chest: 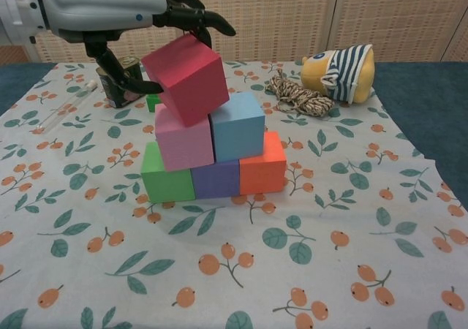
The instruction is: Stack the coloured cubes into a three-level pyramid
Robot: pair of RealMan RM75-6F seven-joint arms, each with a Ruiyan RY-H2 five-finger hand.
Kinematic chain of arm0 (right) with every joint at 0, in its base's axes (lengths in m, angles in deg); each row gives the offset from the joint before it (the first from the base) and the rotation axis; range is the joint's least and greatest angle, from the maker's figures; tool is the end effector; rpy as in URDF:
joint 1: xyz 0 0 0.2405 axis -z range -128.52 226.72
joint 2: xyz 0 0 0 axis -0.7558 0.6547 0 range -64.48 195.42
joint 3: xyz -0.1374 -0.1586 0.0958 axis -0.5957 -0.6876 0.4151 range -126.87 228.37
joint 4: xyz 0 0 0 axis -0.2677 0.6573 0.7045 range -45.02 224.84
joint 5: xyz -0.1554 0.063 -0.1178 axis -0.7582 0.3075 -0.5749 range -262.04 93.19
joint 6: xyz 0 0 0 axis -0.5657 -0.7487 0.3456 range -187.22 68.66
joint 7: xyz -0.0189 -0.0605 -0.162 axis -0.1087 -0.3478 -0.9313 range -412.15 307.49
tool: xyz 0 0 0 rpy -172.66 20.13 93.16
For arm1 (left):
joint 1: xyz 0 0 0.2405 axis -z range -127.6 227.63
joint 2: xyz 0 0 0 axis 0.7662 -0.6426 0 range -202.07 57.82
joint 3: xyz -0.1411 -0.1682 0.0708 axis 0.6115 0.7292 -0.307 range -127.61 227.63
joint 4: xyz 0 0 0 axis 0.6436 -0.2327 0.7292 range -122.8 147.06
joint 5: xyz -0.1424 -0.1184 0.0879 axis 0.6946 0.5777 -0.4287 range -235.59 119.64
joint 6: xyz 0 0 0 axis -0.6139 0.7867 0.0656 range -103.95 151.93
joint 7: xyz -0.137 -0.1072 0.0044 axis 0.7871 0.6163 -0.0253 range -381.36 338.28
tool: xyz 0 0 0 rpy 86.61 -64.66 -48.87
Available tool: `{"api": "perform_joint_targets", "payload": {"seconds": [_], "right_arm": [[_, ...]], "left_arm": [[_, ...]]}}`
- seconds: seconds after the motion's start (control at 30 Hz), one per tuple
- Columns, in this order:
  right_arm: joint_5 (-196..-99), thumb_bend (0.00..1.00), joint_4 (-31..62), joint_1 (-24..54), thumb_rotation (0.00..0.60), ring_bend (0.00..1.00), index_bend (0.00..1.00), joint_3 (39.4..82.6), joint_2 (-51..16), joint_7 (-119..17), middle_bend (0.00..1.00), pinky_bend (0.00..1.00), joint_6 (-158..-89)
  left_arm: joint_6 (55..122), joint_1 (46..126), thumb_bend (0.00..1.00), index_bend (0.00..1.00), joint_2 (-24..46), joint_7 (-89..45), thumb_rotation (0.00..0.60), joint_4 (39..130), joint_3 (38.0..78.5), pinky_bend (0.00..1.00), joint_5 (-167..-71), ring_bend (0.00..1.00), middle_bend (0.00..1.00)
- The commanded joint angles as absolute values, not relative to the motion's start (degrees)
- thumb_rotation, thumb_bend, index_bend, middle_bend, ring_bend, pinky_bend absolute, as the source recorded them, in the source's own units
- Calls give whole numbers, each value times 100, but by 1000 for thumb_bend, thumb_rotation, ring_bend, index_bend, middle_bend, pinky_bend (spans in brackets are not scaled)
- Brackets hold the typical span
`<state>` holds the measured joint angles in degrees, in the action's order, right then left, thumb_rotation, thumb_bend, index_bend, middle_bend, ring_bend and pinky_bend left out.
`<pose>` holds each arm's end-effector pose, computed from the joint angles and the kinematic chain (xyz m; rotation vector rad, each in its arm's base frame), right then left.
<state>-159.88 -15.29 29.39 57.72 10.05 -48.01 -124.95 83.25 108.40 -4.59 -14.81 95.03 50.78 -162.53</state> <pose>-0.2268 -0.2787 0.1407 1.5207 -1.1488 0.9670 -0.0436 0.3546 0.0562 -2.3803 -0.1577 -1.1054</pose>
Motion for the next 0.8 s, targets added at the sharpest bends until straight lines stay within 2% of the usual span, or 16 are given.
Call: {"api": "perform_joint_targets", "payload": {"seconds": [0.03, 0.17, 0.33, 0.57, 0.8], "right_arm": [[-15989, 192, -1535, 2948, 600, 0, 0, 5778, 1015, -4793, 64, 41, -12509], [-15981, 192, -1534, 2957, 600, 0, 0, 5787, 1024, -4780, 64, 41, -12521], [-15977, 191, -1530, 2954, 600, 0, 0, 5792, 1014, -4773, 64, 41, -12508], [-15960, 192, -1511, 2966, 600, 0, 0, 5795, 1022, -4750, 64, 41, -12509], [-15967, 192, -1496, 2959, 600, 0, 0, 5811, 1024, -4749, 64, 41, -12509]], "left_arm": [[8321, 10842, 383, 0, -452, -1443, 600, 9494, 5075, 44, -16241, 184, 268], [8321, 10849, 371, 0, -473, -1408, 600, 9525, 5053, 44, -16263, 152, 155], [8331, 10865, 367, 0, -489, -1380, 600, 9599, 5031, 45, -16310, 130, 76], [8404, 10849, 366, 0, -467, -1325, 600, 9572, 5071, 46, -16273, 110, 25], [8786, 10749, 366, 0, -530, -976, 600, 9573, 5117, 55, -16298, 83, 0]]}}
